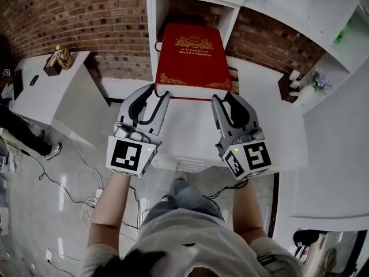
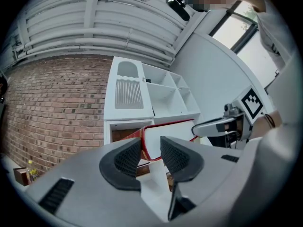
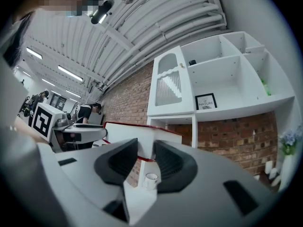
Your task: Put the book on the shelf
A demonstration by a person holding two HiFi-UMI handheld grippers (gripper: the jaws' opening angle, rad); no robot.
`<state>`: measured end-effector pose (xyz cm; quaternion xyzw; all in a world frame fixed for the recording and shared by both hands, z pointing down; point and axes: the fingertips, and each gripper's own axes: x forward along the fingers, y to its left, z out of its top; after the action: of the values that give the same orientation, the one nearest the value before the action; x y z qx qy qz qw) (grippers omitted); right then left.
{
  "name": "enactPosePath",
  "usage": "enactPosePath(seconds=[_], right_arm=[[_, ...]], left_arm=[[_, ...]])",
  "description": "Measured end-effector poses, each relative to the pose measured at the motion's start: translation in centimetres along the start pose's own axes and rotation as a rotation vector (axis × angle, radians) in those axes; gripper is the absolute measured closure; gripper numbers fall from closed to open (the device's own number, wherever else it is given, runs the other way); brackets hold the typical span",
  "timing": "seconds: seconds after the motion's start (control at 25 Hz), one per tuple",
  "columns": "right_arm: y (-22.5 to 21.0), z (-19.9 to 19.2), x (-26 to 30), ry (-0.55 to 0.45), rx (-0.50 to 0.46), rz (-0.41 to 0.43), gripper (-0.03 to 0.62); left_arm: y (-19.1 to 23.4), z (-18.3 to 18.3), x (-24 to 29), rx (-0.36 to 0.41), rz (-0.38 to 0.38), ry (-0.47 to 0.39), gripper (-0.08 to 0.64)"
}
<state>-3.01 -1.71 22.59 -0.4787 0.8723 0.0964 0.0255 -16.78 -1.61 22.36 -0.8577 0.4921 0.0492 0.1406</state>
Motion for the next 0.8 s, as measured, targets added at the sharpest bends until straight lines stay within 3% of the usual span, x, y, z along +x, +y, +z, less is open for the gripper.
enactPosePath(seconds=[0.4, 0.8], right_arm=[[-2.9, -1.1, 6.8, -0.009, 0.023, 0.015, 0.469], [-4.9, -2.8, 12.4, 0.007, 0.016, 0.028, 0.469]], left_arm=[[4.6, -1.5, 5.3, 0.024, 0.019, 0.01, 0.425], [8.4, -4.2, 9.6, -0.014, 0.021, 0.027, 0.425]])
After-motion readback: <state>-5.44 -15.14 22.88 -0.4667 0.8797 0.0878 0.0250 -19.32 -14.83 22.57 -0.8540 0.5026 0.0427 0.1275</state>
